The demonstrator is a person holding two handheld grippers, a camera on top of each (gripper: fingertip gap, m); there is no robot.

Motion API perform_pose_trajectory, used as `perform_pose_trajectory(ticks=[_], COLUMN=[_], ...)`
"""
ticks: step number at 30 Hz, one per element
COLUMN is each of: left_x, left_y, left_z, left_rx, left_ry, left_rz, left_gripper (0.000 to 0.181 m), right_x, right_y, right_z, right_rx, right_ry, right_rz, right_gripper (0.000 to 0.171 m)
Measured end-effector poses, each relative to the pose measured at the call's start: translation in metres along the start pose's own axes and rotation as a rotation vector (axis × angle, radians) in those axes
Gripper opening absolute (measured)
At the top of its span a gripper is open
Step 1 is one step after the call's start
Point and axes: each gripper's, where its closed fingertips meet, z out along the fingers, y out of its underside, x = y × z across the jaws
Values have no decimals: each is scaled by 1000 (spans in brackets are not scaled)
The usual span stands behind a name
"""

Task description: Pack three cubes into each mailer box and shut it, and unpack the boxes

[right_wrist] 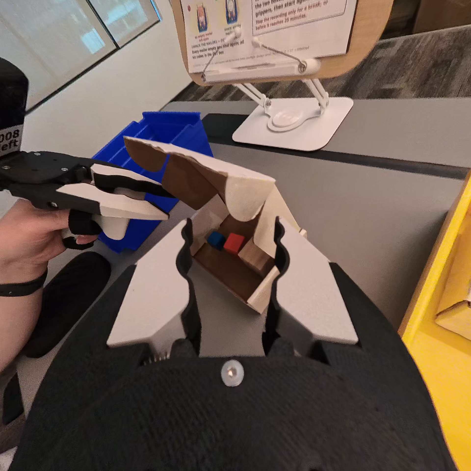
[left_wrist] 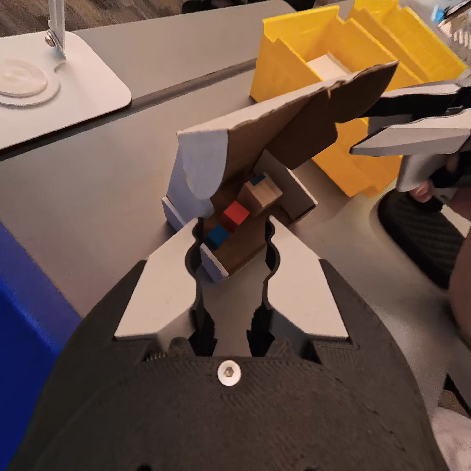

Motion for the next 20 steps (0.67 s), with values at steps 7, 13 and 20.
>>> perform_pose_trajectory(ticks=[7, 13, 20], left_x=[-2, -2, -2], left_y=[2, 4, 18], left_z=[6, 8, 13], left_rx=[-22, -27, -88], left_ry=[-34, -12, -13], left_rz=[52, 36, 48], left_gripper=[42, 40, 39], right_x=[1, -3, 0], right_y=[13, 15, 29], right_z=[9, 11, 15], right_rx=[-52, -63, -136], right_ry=[-33, -41, -30], right_rz=[33, 38, 21], right_gripper=[60, 60, 61])
